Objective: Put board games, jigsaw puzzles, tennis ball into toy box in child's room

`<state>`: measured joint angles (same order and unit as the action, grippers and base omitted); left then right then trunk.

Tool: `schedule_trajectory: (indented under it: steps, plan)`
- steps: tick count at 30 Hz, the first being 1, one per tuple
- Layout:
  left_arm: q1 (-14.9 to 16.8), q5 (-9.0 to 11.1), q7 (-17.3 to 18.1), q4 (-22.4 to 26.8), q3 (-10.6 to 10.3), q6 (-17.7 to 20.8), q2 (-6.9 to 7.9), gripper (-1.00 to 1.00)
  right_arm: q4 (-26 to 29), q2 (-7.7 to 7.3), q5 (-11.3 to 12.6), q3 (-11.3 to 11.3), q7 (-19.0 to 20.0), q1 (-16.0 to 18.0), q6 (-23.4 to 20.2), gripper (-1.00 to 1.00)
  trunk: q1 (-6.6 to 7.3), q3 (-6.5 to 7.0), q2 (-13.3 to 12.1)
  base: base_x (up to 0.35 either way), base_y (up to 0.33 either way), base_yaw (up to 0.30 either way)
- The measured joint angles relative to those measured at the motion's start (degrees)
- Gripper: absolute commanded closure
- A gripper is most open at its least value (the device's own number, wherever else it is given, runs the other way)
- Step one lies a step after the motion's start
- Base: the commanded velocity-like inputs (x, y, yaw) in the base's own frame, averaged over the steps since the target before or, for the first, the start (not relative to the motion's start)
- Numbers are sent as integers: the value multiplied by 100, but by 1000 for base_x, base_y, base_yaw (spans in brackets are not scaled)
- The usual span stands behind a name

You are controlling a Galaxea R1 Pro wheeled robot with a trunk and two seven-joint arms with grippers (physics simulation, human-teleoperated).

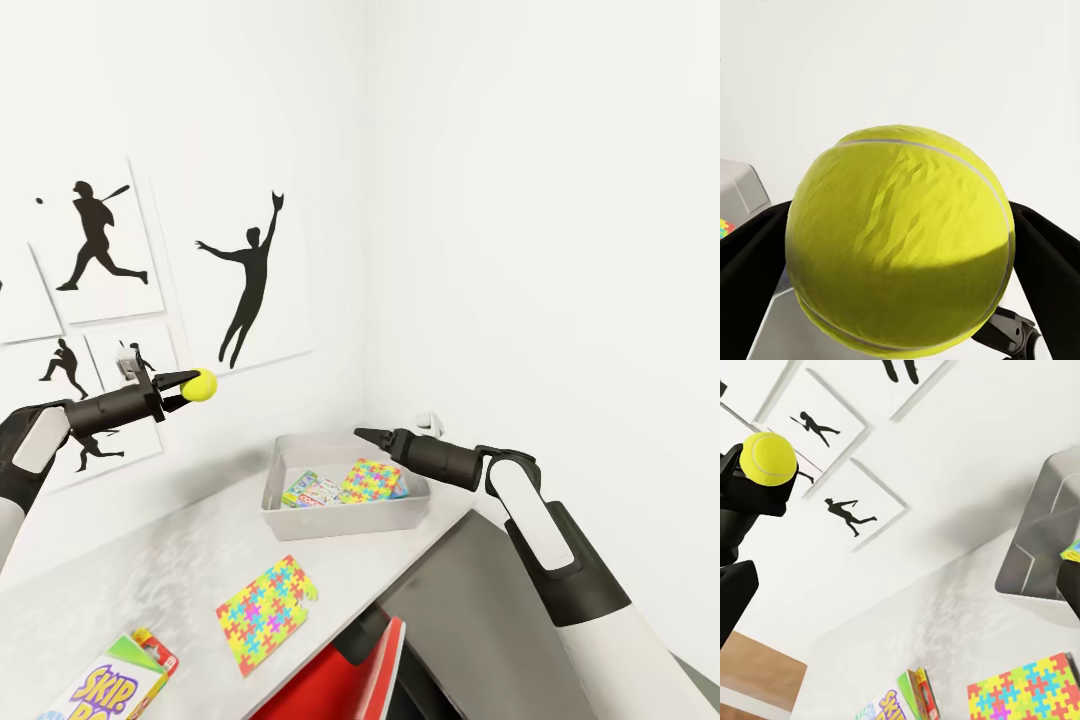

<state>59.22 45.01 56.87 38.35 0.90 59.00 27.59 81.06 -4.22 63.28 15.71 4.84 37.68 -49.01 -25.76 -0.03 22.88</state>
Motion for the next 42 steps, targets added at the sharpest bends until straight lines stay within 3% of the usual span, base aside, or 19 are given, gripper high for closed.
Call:
schedule_trajectory:
  steps: [37, 39, 42]
  plan:
    - [1, -28, -48, -4, -16, 17, -8, 100, 17, -14, 9, -9, 0, -17, -8, -100, 0, 0, 0, -6, 17, 0]
    - [2, -42, -82, -6, -27, 12, -33, 100, 26, -18, 9, -11, -2, -17, -8, -100, 0, 0, 0, 0, 0, 0]
    - [6, -67, -197, -8, -45, 7, -190, 100, 155, -16, 12, -9, -7, -17, -14, -100, 0, 0, 0, 0, 0, 0]
